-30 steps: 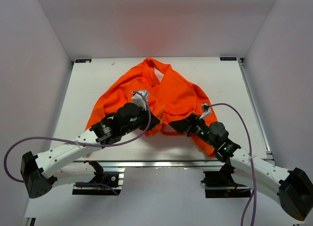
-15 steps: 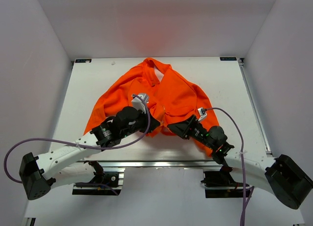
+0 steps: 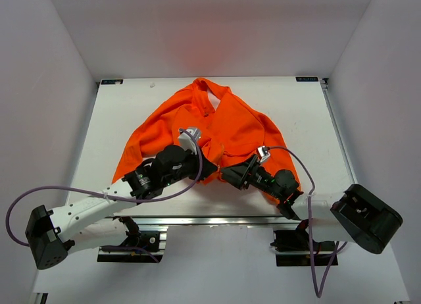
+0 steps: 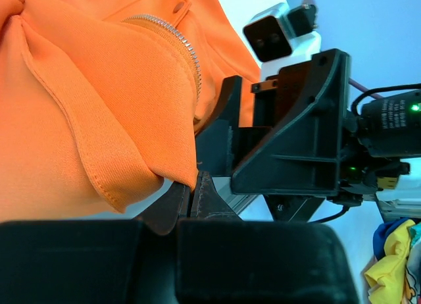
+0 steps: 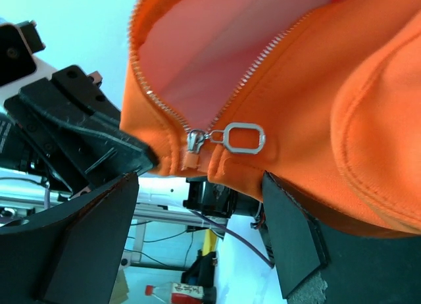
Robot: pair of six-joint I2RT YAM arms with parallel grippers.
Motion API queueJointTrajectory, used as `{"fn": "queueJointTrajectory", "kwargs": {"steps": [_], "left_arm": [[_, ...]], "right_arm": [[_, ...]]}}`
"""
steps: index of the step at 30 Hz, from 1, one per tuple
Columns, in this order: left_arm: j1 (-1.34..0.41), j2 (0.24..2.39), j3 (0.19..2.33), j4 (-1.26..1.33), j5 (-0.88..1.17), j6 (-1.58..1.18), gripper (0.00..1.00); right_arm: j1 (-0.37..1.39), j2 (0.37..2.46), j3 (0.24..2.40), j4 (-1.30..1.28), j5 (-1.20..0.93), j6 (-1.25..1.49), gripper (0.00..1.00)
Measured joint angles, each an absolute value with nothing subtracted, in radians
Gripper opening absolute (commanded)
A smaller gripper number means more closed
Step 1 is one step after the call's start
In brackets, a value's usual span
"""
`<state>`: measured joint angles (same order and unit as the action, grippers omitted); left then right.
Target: Zip up the jacket
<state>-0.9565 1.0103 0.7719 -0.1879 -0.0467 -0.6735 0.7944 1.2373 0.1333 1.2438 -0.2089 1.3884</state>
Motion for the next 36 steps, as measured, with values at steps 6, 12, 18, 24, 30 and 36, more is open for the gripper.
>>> {"fn": "queueJointTrajectory", "kwargs": {"steps": [6,12,18,24,30,36], "left_arm": [[-0.957,0.999,0.746,-0.17,-0.036,-0.684,0.0],[-0.956,0.991,0.719,-0.147,-0.02,-0.701,0.0],[-0.953,0.981,0.699,-0.136,-0.02,-0.728,0.0],[-0.952,0.917,0.651,-0.107,-0.043,-0.776,0.0],[-0.952,0.902,0.644,-0.097,-0.049,-0.8,0.0],[-0.952,0.902,0.644,-0.096,-0.059,-0.814,0.0]], "right_arm": [[0.803,1.307,0.134,1.284,-0.202,1.432,0.8],[0.81,1.381,0.134,1.309,-0.166,1.486,0.76],[0.812,1.47,0.162,1.317,-0.159,1.523,0.75],[0.812,1.463,0.178,1.317,-0.154,1.522,0.75],[0.812,1.455,0.194,1.315,-0.141,1.515,0.75],[0.812,1.454,0.219,1.311,-0.133,1.515,0.74]]}}
